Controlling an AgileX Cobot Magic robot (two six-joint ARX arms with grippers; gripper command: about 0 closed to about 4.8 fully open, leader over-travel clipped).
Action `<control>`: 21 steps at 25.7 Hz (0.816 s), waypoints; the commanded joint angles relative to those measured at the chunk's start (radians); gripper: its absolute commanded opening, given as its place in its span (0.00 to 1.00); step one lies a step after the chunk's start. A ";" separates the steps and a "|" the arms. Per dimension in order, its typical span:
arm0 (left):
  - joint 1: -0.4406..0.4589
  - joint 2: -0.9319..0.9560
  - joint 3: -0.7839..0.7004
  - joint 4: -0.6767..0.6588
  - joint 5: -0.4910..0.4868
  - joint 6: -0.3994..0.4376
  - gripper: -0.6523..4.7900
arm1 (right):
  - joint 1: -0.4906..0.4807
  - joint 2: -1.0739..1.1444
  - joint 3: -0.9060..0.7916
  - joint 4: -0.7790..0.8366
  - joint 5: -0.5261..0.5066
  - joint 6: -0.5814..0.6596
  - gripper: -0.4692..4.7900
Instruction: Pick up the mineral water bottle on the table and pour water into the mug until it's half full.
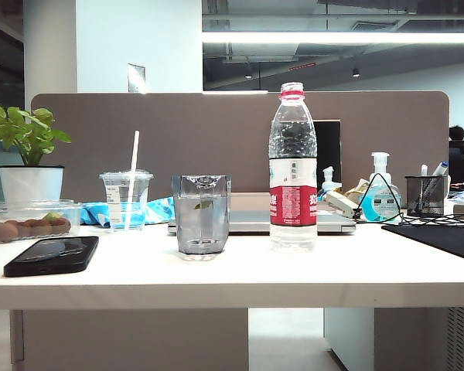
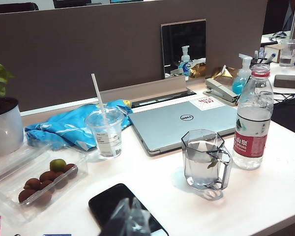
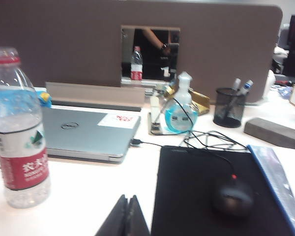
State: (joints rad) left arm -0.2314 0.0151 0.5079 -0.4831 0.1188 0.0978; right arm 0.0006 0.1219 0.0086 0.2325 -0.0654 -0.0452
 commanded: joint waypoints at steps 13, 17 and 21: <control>-0.001 0.002 0.003 0.008 -0.003 0.000 0.11 | -0.031 -0.121 -0.008 -0.303 -0.002 0.023 0.08; -0.001 0.002 0.003 0.008 -0.003 0.000 0.11 | -0.031 -0.121 -0.008 -0.391 -0.004 0.023 0.08; -0.001 0.002 0.003 0.008 -0.003 0.000 0.11 | -0.031 -0.121 -0.007 -0.409 -0.001 0.023 0.08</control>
State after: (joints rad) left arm -0.2317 0.0154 0.5079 -0.4839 0.1188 0.0975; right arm -0.0299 0.0010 0.0086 -0.1856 -0.0647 -0.0257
